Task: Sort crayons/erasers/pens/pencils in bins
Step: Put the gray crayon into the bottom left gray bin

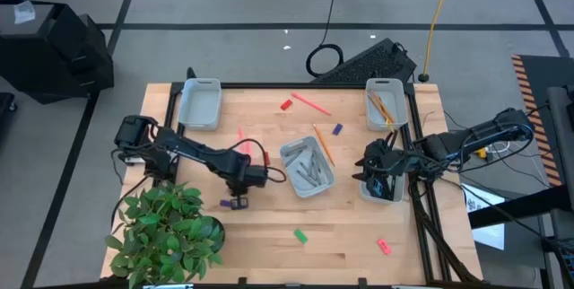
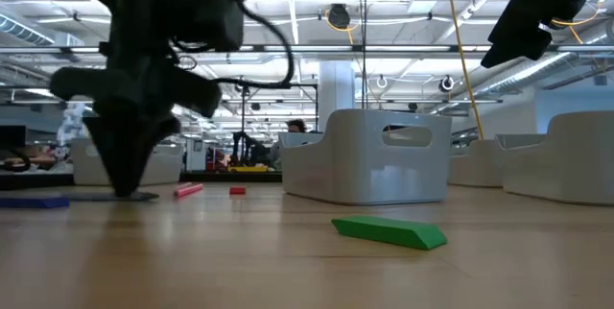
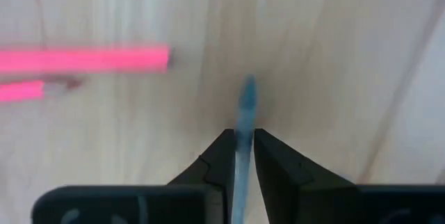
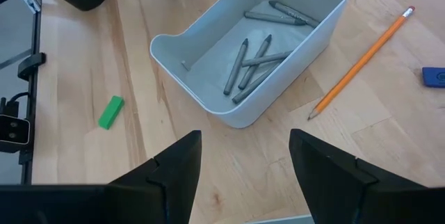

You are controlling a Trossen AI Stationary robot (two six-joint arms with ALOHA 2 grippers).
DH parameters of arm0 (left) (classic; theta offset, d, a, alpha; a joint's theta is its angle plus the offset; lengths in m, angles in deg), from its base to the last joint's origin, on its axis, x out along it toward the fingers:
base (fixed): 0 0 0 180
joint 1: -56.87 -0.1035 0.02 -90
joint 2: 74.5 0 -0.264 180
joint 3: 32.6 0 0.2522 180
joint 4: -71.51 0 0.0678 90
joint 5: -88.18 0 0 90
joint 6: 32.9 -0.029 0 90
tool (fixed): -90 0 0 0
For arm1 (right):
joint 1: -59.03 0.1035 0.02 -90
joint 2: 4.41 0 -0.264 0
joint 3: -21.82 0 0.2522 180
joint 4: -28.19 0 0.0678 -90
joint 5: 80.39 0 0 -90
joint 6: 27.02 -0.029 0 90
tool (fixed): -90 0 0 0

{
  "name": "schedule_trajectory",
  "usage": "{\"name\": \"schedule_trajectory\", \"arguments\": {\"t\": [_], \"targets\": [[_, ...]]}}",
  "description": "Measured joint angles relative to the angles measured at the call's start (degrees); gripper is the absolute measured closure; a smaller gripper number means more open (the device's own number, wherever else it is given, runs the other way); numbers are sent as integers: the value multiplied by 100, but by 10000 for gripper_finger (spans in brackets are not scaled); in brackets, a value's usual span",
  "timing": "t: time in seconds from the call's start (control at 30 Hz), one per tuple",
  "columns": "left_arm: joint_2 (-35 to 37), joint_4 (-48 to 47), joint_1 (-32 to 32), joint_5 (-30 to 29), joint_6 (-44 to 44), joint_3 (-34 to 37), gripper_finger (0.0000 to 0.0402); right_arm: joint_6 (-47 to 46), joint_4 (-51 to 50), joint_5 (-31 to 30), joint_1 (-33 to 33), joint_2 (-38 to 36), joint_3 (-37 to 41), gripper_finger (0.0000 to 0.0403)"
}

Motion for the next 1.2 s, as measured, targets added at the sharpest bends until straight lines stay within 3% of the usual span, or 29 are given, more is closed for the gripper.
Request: {"name": "schedule_trajectory", "arguments": {"t": [0.23,0.4,0.57,0.73,0.97,1.2], "targets": [[0,890,196,-466,421,0,316,4,-2,353,0,0,0,190],[0,755,303,-380,454,0,290,63,-4,444,0,0,0,190],[63,315,345,-234,1068,-291,286,173,-4,442,0,0,0,190],[66,-2,560,-397,919,-575,267,216,-3,438,0,0,0,190],[66,85,553,-536,1343,-61,233,199,-2,434,0,-2,0,190],[87,466,490,-276,1439,433,255,161,-4,438,-2,-2,0,190]]}}
